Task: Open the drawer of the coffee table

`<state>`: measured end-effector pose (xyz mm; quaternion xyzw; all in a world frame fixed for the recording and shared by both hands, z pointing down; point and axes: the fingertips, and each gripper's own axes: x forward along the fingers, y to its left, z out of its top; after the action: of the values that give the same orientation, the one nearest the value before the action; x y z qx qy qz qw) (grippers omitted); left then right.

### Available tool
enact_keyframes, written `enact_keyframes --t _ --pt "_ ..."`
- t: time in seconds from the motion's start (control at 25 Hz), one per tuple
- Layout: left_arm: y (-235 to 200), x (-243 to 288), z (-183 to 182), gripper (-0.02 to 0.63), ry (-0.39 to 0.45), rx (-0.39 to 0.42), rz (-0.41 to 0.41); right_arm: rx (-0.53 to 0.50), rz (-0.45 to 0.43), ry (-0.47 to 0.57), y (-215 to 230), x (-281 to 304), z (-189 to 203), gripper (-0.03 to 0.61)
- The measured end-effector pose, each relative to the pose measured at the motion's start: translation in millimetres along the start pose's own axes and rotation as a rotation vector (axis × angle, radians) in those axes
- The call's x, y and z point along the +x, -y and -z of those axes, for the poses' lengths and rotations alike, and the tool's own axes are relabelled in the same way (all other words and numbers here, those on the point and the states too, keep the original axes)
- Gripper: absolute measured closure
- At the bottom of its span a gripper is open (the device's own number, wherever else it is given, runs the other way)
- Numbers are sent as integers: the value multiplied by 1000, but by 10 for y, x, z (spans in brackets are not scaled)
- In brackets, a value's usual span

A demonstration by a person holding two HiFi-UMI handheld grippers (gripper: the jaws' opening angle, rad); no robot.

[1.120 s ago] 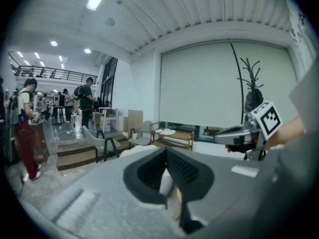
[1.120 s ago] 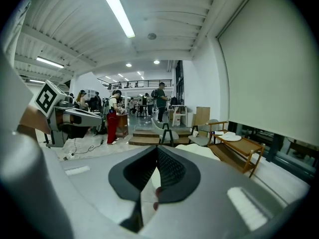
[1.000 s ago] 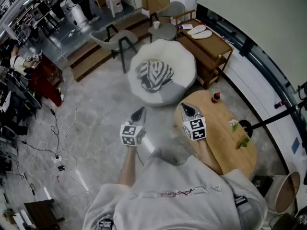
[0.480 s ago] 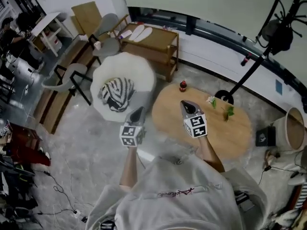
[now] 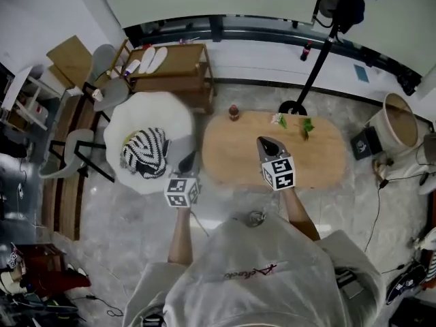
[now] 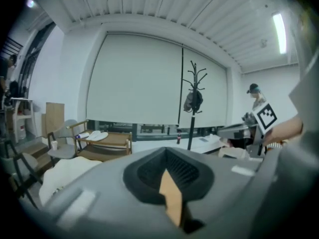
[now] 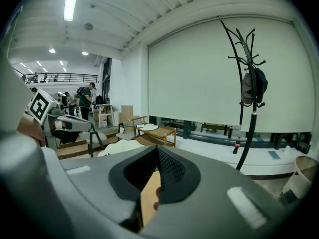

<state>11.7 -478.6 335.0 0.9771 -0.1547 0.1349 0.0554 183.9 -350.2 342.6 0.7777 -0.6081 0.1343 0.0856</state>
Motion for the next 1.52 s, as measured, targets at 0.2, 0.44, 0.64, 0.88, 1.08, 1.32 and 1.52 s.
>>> enact_keyframes --t 0.2,0.44,0.64,0.88,1.08,1.32,1.52 --pt "122 46 -63 615 20 16 82 7 104 -1 57 -307 81 574" --pt "363 61 25 615 7 21 183 22 187 -15 -4 -607 182 574" --pt "517 65 38 615 2 35 256 40 256 -18 -44 -844 262 574" --pt "659 48 113 615 -11 49 318 66 314 -38 -114 -1088 445 574" --pt "734 -27 274 615 -34 38 330 76 324 -67 -171 -1245 593 574" --pt "663 -119 506 615 -66 11 308 72 293 -95 -262 -1166 719 574" --pt "634 -134 627 615 -93 -9 290 73 263 -116 -314 -1114 802 574"
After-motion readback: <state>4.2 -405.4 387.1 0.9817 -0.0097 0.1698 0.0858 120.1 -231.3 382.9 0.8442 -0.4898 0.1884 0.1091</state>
